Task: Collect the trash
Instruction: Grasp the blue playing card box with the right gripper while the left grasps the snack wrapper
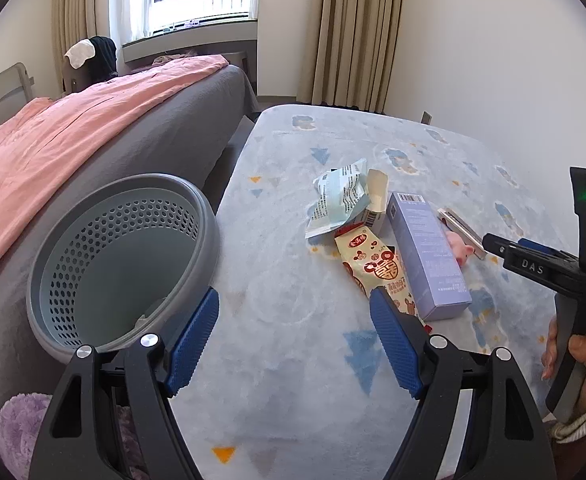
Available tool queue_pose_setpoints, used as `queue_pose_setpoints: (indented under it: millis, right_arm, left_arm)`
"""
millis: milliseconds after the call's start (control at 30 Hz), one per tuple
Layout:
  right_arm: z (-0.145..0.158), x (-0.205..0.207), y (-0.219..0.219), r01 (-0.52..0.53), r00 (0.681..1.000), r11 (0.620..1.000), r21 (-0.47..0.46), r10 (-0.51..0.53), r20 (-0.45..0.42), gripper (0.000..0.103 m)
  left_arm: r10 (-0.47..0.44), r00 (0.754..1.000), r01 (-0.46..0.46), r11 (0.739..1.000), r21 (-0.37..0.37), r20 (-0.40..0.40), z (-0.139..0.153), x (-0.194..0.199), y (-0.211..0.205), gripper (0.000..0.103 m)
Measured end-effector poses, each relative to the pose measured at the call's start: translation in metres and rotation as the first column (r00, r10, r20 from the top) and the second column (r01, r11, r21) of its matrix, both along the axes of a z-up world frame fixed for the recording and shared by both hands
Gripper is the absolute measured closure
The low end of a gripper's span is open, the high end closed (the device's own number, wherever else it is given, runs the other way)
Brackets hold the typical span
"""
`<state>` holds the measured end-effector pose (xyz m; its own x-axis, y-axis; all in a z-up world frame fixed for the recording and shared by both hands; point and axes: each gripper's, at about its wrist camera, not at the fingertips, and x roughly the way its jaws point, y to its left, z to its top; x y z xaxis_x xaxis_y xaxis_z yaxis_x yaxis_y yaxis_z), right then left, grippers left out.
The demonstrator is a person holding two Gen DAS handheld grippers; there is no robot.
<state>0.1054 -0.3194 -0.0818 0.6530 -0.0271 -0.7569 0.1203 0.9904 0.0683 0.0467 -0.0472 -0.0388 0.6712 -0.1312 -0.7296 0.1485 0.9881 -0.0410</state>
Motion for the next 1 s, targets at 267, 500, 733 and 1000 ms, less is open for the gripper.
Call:
queue_pose_setpoints:
  millis: [267, 500, 733, 1000]
  right_arm:
    - [-0.018, 0.033, 0.002, -0.008, 0.998, 0.999, -0.034, 0.006, -0.063, 0.033]
    - [-0.021, 0.042, 0.001, -0.006, 0.997, 1.000, -0.020, 0.004, -0.074, 0.045]
    - [-0.022, 0.044, 0.008, -0.045, 0.996, 0.999, -0.001, 0.045, -0.082, 0.078]
    - [-0.003, 0.031, 0.000, -0.025, 0.999, 0.998, 0.064, 0.027, -0.023, 0.079]
  left_arm:
    - [0.001, 1.000, -0.001, 1.000, 0.011, -0.016, -0.005, 0.003, -0.002, 0.028]
    - [-0.003, 0.999, 0.003, 1.000, 0.011, -0.041, -0.013, 0.011, -0.007, 0.028]
    - [-0.011, 0.998, 0.012, 1.000, 0.015, -0.056, -0.017, 0.017, -0.017, 0.028]
    - [-0.038, 0.996, 0.039, 0.999, 0.018, -0.076, -0.021, 0.023, -0.037, 0.028]
